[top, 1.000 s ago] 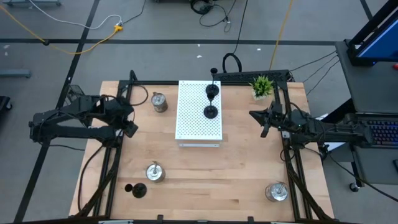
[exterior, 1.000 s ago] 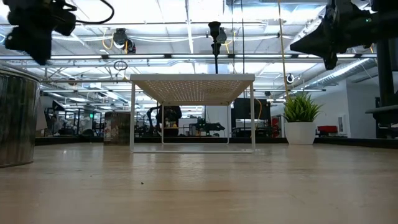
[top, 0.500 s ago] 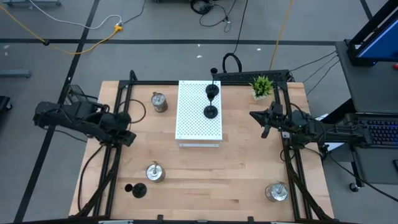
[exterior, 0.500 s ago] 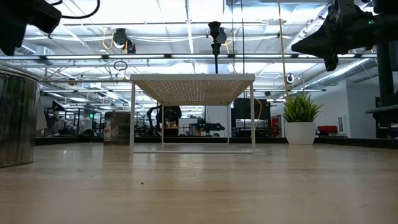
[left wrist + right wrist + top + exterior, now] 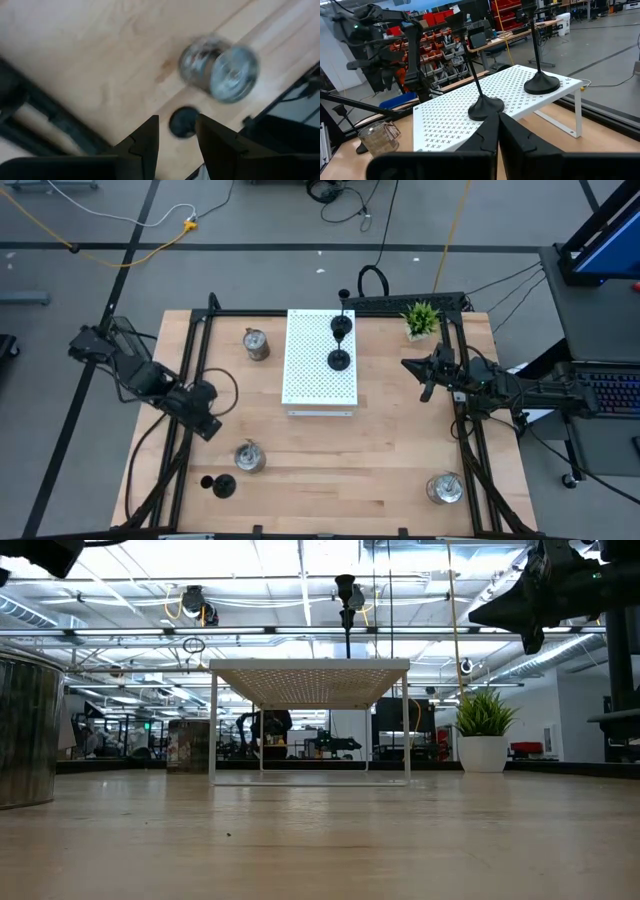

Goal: Pick & Place candle stick holders
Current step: Put the black candle holder on the shelf aligned with the other black candle holders

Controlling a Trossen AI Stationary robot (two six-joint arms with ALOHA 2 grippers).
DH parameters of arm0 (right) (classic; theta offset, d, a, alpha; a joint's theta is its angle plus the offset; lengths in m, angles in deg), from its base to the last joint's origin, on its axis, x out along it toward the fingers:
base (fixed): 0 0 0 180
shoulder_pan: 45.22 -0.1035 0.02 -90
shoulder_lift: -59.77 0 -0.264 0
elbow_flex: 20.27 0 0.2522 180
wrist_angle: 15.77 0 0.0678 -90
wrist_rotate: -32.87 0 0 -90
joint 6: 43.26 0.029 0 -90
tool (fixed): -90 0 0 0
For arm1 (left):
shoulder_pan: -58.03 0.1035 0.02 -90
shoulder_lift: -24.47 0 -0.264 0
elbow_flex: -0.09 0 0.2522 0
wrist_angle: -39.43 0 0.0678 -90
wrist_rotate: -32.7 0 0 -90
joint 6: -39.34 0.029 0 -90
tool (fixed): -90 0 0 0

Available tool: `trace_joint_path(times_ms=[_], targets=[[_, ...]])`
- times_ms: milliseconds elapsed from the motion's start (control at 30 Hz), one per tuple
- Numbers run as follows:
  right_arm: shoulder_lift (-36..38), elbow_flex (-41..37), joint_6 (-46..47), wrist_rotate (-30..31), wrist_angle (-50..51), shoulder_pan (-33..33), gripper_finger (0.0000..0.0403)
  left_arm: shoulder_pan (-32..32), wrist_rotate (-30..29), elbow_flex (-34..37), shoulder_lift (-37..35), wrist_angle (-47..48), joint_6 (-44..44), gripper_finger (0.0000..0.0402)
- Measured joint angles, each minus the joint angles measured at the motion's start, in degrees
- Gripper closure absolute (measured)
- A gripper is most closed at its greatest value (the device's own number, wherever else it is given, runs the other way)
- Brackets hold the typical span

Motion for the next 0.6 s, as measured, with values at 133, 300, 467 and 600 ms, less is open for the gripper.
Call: trace_joint_path(times_ms=[133, 300, 467, 600], targets=[[0.0, 0.0, 0.0, 0.0, 0.0, 0.0, 0.0399, -4.1, 3.2, 0.0, 1.5, -0.1, -5.0, 0.0268], [0.0, 0.0, 0.0, -0.1, 0.0, 0.0, 0.0399, -9.0, 2.8, 0.0, 1.5, 0.2, -11.2, 0.0268], [0.0, 0.0, 0.0, -0.1, 0.0, 0.0, 0.0399, -13.4, -0.8, -3.0, 2.2, 0.6, -15.3, 0.0268], [0.0, 0.0, 0.0, -0.1, 0.1, 0.0, 0.0399, -16.3, -6.6, -9.4, 4.3, 3.9, -16.7, 0.0268]])
